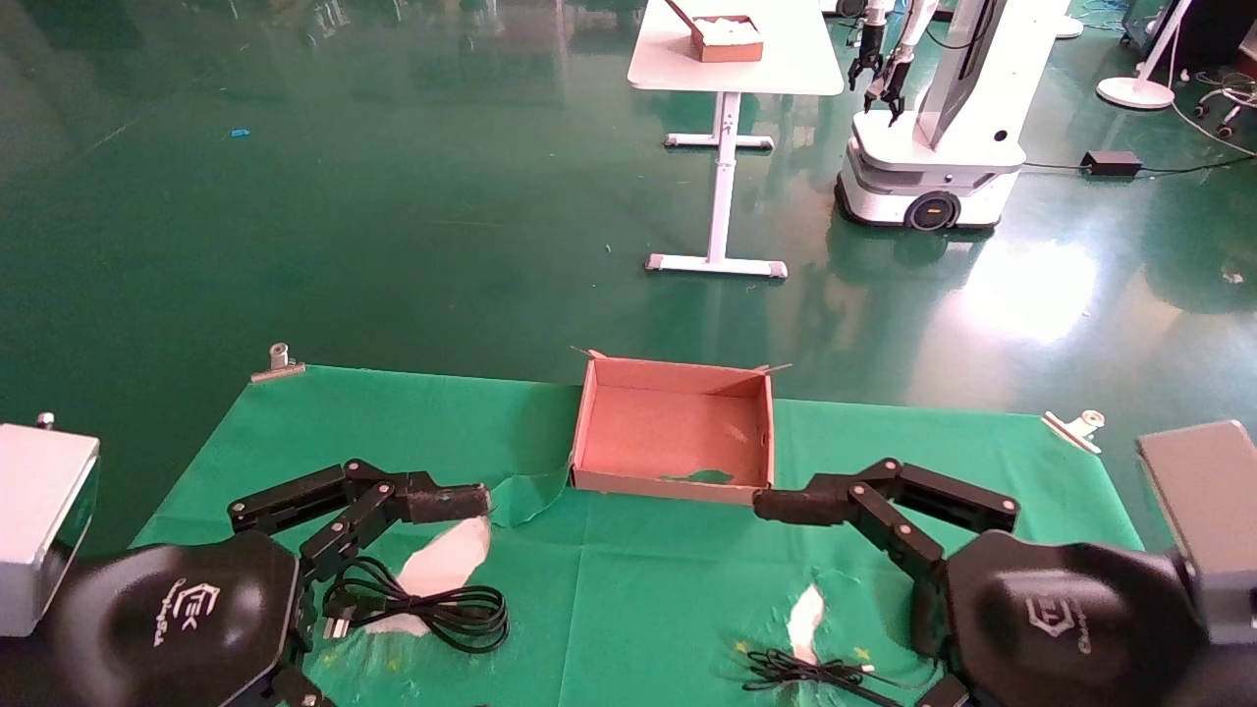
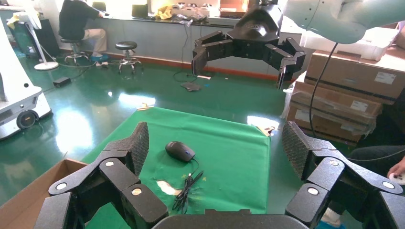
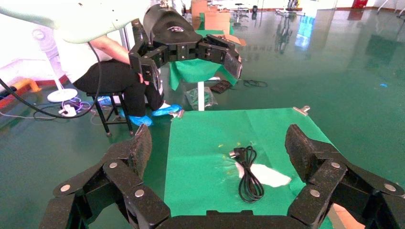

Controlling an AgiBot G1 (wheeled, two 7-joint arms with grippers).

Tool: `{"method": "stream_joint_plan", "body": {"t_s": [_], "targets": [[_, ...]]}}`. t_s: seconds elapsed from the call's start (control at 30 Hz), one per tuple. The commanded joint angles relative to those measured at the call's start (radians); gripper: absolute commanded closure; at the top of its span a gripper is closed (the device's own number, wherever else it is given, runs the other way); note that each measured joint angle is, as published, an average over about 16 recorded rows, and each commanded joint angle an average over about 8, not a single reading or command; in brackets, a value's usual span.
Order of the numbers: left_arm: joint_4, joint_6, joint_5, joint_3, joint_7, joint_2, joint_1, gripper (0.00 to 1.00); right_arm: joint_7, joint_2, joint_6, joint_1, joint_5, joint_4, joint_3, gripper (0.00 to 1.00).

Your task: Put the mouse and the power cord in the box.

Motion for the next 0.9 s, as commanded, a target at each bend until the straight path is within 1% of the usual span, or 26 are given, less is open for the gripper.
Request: {"method": "stream_joint_plan", "body": {"t_s": [0.03, 0.9], "targets": [[0.000, 0.000, 0.000, 0.000, 0.000, 0.000, 0.000, 0.00, 0.000, 0.000, 0.000, 0.000, 0.000, 0.000, 0.000, 0.00], [0.000, 0.000, 0.000, 0.000, 0.000, 0.000, 0.000, 0.00, 0.000, 0.000, 0.000, 0.000, 0.000, 0.000, 0.000, 0.00]]}}
